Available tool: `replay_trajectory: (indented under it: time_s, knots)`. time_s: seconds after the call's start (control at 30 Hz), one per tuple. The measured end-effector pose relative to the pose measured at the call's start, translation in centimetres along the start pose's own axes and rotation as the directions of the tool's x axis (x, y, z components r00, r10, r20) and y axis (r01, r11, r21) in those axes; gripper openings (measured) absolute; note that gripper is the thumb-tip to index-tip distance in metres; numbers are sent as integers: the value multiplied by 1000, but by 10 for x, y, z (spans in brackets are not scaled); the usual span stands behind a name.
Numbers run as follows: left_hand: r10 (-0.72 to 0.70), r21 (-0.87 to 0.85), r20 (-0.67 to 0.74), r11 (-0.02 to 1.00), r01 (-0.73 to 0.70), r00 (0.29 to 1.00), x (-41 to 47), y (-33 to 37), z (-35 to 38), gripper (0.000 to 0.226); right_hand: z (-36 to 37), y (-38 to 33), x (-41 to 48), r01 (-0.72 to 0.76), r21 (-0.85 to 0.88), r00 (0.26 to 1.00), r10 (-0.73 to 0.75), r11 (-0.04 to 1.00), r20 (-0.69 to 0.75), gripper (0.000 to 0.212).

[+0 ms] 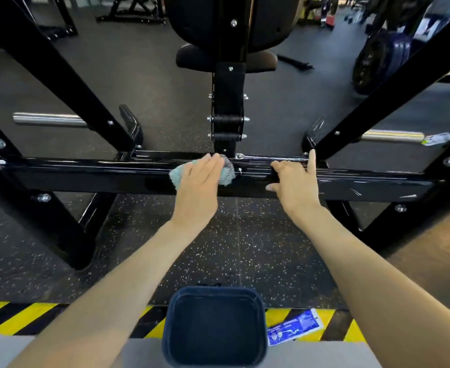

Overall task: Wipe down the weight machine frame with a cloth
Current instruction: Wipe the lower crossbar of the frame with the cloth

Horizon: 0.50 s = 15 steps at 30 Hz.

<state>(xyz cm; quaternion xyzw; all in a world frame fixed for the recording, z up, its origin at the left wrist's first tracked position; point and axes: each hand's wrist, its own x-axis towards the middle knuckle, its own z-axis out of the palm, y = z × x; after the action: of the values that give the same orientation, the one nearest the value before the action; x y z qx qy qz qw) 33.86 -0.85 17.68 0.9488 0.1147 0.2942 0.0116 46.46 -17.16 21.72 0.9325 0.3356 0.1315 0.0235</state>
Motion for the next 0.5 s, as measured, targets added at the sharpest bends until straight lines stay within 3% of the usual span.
replay_trajectory:
  time_s: [0.13, 0.23, 0.3, 0.4, 0.43, 0.5]
  knots:
    - [120, -35, 21, 992, -119, 993, 16, 73, 20, 63, -2, 2, 2, 4, 26, 1000, -3, 1000, -20, 30]
    - [191, 41, 24, 981, -192, 981, -2, 31, 13, 68, -7, 5, 6, 60, -31, 997, -59, 998, 43, 41]
    - [55, 36, -33, 998, -54, 998, -20, 8, 4, 72, -9, 5, 5, 67, -18, 996, -66, 998, 66, 52]
    - [-169, -17, -64, 986, 168, 984, -10, 44, 8, 73, -6, 5, 4, 79, -14, 996, -78, 997, 50, 55]
    - [-165, -65, -51, 985, 161, 985, -2, 65, 12, 73, -6, 5, 3, 84, -10, 995, -83, 996, 53, 55]
    - [-19, -84, -53, 996, 15, 998, 6, 81, 16, 73, -7, 7, 4, 94, 8, 994, -94, 996, 48, 54]
